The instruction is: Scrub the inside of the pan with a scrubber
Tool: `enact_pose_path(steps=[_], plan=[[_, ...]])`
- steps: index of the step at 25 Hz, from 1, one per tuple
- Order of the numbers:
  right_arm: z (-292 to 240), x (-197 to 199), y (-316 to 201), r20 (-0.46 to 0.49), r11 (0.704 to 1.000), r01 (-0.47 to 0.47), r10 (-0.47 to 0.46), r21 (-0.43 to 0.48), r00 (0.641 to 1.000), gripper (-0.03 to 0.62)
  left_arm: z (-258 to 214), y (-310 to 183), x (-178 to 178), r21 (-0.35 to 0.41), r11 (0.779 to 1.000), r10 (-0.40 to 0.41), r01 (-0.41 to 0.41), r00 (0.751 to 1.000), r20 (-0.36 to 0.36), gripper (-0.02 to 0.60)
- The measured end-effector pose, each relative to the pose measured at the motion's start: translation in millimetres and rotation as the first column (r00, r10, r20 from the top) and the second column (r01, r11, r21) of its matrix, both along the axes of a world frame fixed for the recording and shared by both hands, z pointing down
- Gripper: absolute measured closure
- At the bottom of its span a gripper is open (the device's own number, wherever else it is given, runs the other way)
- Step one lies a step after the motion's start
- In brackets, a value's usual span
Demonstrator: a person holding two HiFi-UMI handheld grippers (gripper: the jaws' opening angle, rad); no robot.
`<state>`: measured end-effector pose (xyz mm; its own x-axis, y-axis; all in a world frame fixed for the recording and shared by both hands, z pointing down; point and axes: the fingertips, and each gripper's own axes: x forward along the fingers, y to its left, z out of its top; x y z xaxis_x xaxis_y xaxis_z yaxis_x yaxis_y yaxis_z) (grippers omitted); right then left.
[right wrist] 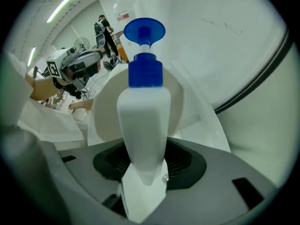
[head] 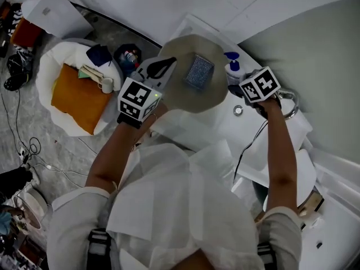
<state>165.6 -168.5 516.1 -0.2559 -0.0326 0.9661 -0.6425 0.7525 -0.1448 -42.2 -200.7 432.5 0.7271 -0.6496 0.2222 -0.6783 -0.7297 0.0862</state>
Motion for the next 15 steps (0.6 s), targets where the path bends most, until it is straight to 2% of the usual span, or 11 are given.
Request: enact_pose_path(steps=[5,10,15], plan=[[1.6,9.1,-18.4,0.124,0.982,-0.14,0.124,0.127,0.984,0.398,0.8,-2.3,6.0,-0.008,1.0,0.009,-0.009,1.0,0.018,0.565],[3.5,19.1,-33.3,0.249,0.93,-0.298,0.242,0.216,0.938,0.398,5.9,-2.1,13.0,-0.017,0.999,0.035,-0.034,0.998,0.053,0.565],[0.6,32.0,-43.8,0.332,0.878,-0.397,0.303,0.266,0.893,0.398,6.7,-2.1,22.1,-0.023,0.999,0.045,-0.044,0.997,0.062,0.565]])
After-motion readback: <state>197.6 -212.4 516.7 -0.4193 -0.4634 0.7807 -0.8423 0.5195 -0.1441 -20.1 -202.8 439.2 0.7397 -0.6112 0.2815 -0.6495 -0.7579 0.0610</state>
